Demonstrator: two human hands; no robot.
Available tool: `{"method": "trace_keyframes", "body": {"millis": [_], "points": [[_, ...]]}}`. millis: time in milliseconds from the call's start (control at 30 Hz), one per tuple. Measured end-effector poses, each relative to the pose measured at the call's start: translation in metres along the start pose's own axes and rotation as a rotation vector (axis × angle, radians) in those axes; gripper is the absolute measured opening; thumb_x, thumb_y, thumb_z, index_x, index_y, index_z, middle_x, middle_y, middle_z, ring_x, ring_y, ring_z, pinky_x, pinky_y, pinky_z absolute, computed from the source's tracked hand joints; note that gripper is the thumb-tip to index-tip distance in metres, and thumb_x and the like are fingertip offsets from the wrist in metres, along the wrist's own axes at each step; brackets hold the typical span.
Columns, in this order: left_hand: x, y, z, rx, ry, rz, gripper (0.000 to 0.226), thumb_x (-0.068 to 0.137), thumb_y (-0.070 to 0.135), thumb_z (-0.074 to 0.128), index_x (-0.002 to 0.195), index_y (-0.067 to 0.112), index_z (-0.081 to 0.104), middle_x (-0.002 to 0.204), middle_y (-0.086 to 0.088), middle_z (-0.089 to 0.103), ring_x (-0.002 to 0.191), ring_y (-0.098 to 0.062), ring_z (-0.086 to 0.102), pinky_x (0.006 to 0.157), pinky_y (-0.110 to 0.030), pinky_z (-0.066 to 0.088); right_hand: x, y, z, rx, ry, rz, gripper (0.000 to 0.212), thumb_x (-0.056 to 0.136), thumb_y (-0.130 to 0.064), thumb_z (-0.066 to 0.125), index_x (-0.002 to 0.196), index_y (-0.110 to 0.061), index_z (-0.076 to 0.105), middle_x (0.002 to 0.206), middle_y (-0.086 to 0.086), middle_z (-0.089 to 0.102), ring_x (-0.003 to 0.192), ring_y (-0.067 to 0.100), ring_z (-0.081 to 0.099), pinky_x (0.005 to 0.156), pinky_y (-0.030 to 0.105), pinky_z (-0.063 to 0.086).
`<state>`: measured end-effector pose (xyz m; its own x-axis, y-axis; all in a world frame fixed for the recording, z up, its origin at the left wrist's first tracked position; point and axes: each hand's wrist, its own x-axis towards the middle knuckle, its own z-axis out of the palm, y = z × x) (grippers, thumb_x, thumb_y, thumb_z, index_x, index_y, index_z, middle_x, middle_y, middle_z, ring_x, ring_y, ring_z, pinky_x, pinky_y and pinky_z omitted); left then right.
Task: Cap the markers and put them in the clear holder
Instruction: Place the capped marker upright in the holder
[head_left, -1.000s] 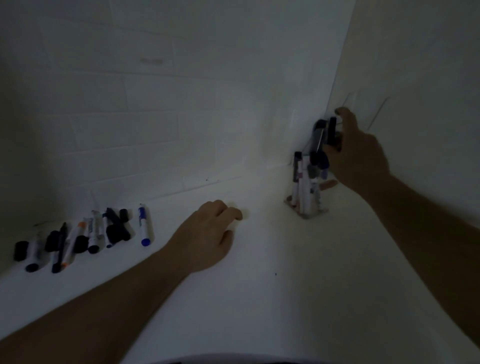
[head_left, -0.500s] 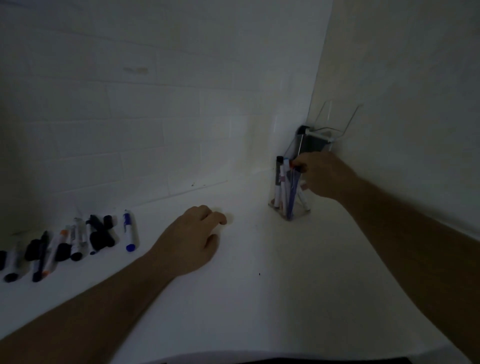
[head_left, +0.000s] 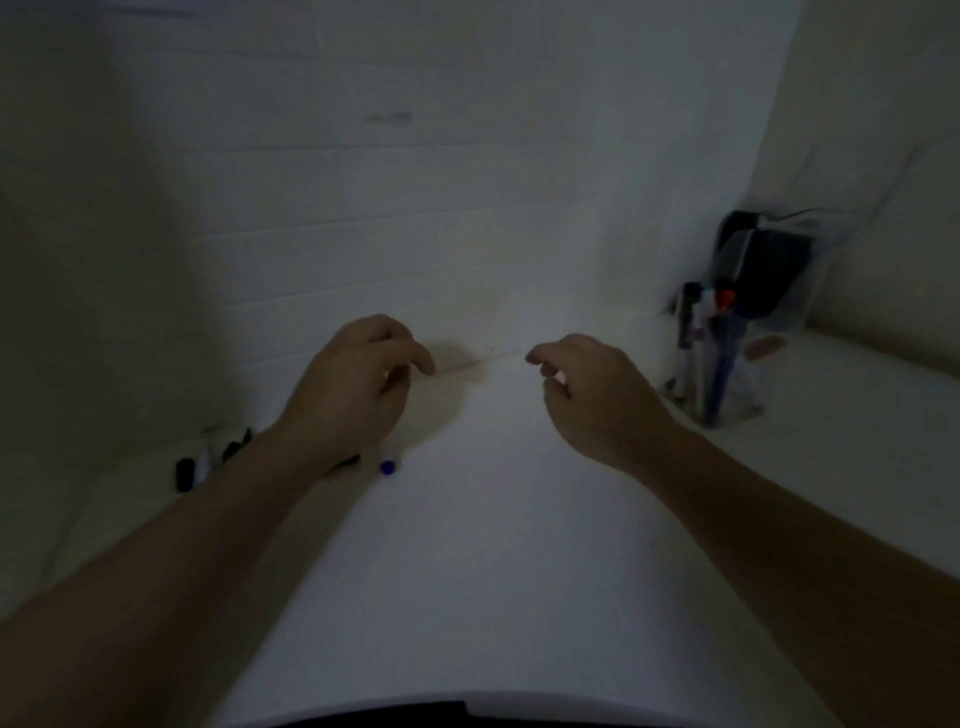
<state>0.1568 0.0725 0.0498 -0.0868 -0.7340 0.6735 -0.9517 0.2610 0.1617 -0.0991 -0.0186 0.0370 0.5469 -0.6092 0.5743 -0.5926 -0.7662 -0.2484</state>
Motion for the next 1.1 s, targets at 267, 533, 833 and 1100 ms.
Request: {"method": "trace_keyframes", "body": {"millis": [267, 533, 833, 1100], "points": [[-0.037, -0.053, -0.013, -0.006, 0.189, -0.422, 0.042, 0.084, -0.014, 0.045, 0.093, 0.017, 0.072, 0.106, 0.000, 0.053, 0.090, -0.011, 0.050, 0.067, -0.004, 0.037, 0.028, -0.078, 0.077, 0.204, -0.317, -0.117, 0.039, 0.102, -0.039, 0.049, 0.140, -0.028, 0.053, 0.126, 0.002, 0.056, 0.101, 0.013, 0.053, 0.091, 0.028, 0.043], [-0.037, -0.065, -0.005, 0.044, 0.136, -0.424, 0.043, 0.084, -0.008, 0.047, 0.095, 0.026, 0.071, 0.104, 0.006, 0.057, 0.105, -0.018, 0.055, 0.087, -0.028, 0.046, 0.040, -0.086, 0.103, 0.041, -0.376, -0.049, 0.024, 0.097, -0.034, 0.052, 0.091, -0.013, 0.061, 0.092, 0.006, 0.050, 0.087, 0.028, 0.056, 0.073, 0.033, 0.045], [-0.035, -0.064, 0.013, 0.258, -0.101, -0.419, 0.024, 0.087, 0.031, 0.056, 0.106, 0.038, 0.068, 0.102, 0.004, 0.065, 0.099, -0.026, 0.054, 0.089, -0.036, 0.044, 0.010, -0.038, 0.050, 0.110, -0.194, 0.135, 0.016, 0.092, -0.014, 0.053, 0.097, -0.026, 0.042, 0.083, -0.005, 0.052, 0.068, 0.016, 0.050, 0.056, 0.032, 0.038], [-0.017, -0.043, 0.012, 0.589, -0.499, -0.459, 0.034, 0.089, 0.053, 0.041, 0.116, 0.041, 0.059, 0.117, 0.001, 0.060, 0.109, -0.029, 0.048, 0.095, -0.048, 0.032, -0.005, -0.023, 0.049, 0.304, -0.119, 0.237, 0.013, 0.096, -0.023, 0.056, 0.099, -0.028, 0.044, 0.094, 0.000, 0.063, 0.074, 0.021, 0.061, 0.065, 0.041, 0.055]]}}
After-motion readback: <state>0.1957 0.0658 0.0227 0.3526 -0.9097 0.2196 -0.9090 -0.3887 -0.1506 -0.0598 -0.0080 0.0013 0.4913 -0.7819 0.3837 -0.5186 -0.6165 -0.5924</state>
